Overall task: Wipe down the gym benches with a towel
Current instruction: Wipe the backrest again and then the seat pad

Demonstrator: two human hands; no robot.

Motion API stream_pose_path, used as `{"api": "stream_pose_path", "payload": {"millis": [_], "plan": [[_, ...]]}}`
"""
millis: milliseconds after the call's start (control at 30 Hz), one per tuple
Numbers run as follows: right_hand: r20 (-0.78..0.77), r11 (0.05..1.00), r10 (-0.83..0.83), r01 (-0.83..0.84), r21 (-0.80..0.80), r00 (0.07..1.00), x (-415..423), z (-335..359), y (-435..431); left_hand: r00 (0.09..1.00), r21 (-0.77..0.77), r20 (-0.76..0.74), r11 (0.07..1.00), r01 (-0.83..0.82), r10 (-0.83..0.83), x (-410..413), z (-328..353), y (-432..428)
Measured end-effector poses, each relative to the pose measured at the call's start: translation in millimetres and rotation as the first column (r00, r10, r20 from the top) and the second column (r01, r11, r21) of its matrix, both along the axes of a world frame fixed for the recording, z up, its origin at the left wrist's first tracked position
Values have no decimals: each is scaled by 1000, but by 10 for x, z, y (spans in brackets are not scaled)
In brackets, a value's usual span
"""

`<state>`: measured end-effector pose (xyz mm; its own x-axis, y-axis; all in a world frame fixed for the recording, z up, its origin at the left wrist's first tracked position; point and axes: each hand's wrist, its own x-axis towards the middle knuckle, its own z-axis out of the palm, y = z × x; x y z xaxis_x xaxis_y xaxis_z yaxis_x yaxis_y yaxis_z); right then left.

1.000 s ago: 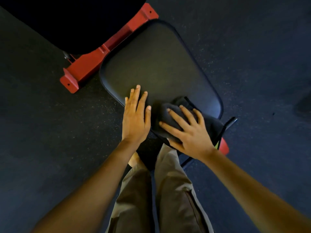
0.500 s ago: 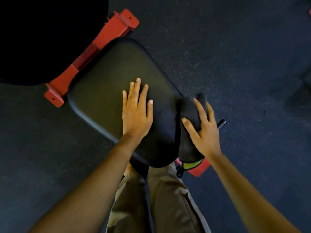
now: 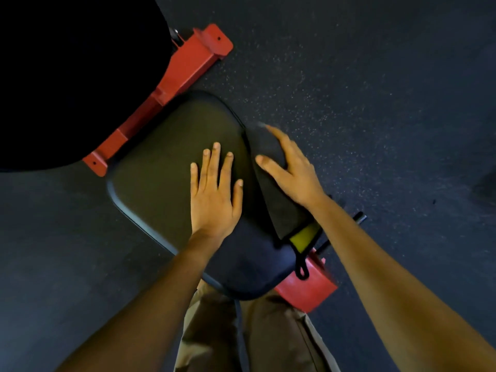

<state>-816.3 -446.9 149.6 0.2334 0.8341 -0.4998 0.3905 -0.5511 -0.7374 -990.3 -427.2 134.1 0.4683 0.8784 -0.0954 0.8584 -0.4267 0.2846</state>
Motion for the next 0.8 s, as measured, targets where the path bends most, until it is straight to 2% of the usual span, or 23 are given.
{"api": "stream_pose_path", "payload": {"millis": [167, 400, 633, 800], "plan": [[-45, 986, -81, 74, -146, 996, 127, 106, -595, 998, -6, 54, 999, -38, 39, 11, 42, 16], [10, 995, 14, -13, -99, 1000, 13, 80, -4, 974, 19, 43, 975, -221, 220, -42, 86, 214], [239, 992, 126, -127, -8, 963, -330, 63, 970, 946, 53, 22, 945, -324, 323, -373, 17, 408], [431, 982, 186, -184, -46, 883, -541, 91, 1294, 955, 64, -16, 954, -293, 295, -444, -36, 410]]}}
